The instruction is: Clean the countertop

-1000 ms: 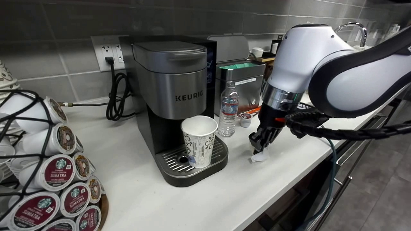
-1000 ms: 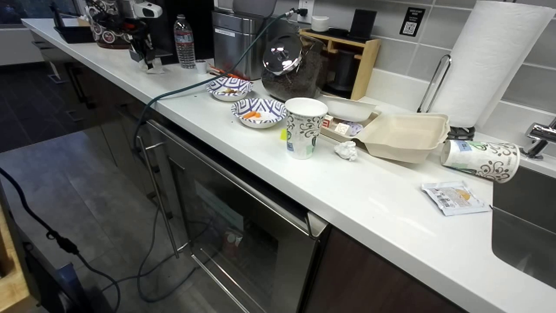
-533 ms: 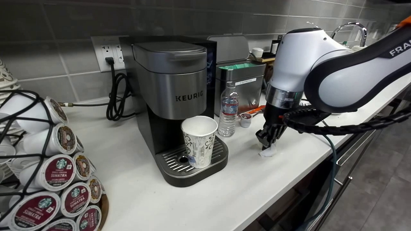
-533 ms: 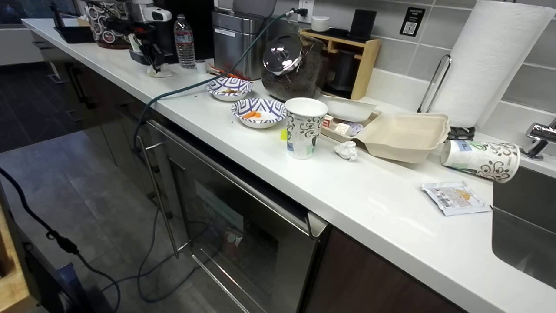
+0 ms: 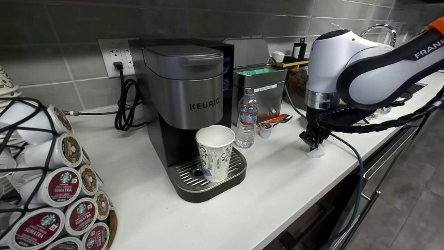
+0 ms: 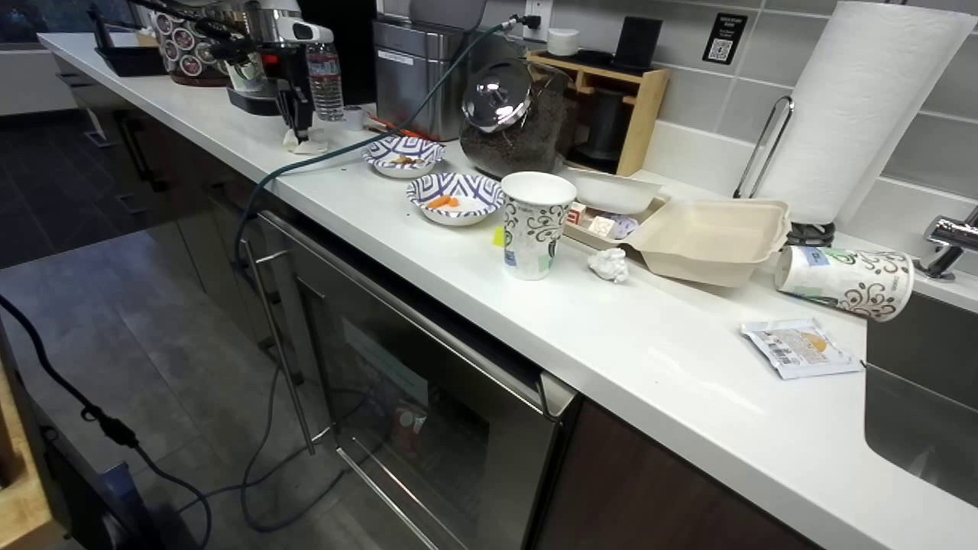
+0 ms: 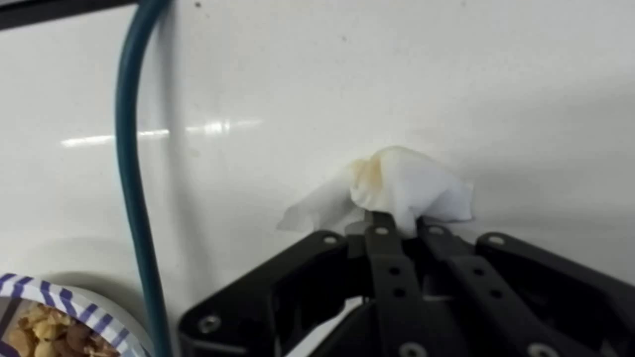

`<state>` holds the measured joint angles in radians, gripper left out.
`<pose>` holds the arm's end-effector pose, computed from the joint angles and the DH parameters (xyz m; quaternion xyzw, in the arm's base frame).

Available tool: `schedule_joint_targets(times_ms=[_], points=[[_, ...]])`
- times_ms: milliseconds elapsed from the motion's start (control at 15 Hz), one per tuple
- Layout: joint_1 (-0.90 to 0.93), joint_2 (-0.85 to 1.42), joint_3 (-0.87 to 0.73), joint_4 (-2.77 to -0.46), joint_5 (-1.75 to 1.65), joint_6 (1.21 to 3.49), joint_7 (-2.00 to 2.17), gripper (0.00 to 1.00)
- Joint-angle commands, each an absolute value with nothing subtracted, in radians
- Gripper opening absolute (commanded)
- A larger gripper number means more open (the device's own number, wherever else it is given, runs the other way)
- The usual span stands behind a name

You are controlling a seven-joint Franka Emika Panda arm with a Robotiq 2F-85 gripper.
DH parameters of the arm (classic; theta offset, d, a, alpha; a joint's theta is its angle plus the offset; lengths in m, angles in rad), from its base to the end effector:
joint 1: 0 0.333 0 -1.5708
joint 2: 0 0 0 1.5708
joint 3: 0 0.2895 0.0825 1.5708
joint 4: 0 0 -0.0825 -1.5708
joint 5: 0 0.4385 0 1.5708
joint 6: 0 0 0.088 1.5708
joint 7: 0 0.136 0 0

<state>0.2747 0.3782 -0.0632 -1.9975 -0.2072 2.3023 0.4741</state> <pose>0.6137 0.1218 0.1719 0.9940 -0.0570 -0.0057 0.0934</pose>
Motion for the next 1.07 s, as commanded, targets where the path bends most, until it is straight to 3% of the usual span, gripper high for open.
schedule_joint_targets(times_ms=[0,600,1000], points=[[0.218,0.332,0.027,-2.073,-0.115,2.248,0.318,0.02],[0.238,0.296,0.262,-2.088,0.124,2.322,0.021,0.02],[0.242,0.300,0.215,-2.112,0.050,2.352,0.072,0.02]])
